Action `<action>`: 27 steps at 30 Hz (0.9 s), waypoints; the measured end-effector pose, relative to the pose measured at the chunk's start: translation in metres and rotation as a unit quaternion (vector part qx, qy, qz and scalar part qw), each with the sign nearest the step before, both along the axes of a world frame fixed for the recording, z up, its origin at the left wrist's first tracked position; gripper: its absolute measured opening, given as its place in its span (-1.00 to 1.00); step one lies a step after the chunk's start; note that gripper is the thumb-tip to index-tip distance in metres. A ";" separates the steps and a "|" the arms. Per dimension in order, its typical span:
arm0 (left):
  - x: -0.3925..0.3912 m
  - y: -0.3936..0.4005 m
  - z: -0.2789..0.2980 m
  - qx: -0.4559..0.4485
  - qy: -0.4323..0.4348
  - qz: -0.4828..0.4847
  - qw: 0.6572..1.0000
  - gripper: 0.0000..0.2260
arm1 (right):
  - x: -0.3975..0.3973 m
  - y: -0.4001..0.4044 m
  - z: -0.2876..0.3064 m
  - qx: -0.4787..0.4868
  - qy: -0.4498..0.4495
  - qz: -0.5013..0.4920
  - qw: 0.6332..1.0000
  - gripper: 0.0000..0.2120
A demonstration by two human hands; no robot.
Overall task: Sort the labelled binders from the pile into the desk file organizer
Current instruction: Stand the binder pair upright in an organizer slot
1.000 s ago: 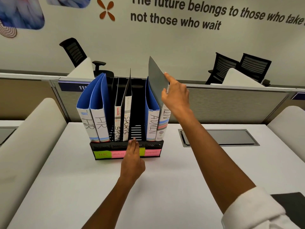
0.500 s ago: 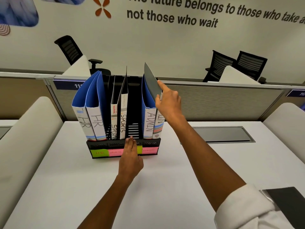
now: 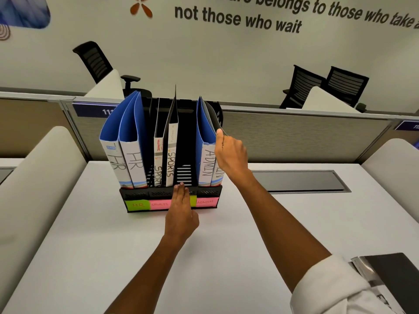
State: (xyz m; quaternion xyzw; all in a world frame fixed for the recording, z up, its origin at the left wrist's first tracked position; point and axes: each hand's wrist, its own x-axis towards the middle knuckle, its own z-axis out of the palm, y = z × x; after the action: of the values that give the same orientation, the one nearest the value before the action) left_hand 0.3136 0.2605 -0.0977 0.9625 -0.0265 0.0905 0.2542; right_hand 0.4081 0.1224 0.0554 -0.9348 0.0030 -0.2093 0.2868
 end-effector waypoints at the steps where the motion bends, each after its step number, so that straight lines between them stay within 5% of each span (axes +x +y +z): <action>1: 0.000 0.000 0.000 0.001 0.001 -0.001 1.000 -0.37 | 0.000 0.000 0.000 -0.004 0.000 0.000 1.000 -0.50; 13: 0.007 0.015 0.014 0.030 0.066 -0.055 0.996 -0.24 | -0.017 -0.010 0.004 0.069 0.101 0.098 0.988 -0.35; 18: -0.009 0.024 0.015 0.070 0.053 -0.084 0.993 -0.16 | -0.052 -0.025 -0.025 -0.009 0.039 0.100 0.994 -0.30; 27: -0.072 0.009 -0.007 0.052 0.024 -0.116 0.992 -0.20 | -0.144 -0.057 -0.120 -0.110 0.133 -0.003 0.985 -0.27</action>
State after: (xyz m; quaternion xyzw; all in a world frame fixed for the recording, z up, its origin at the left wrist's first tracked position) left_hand 0.2418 0.2692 -0.1051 0.9667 -0.1364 0.0359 0.2136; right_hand 0.2645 0.0650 -0.0643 -0.9802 0.0209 -0.0828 0.1786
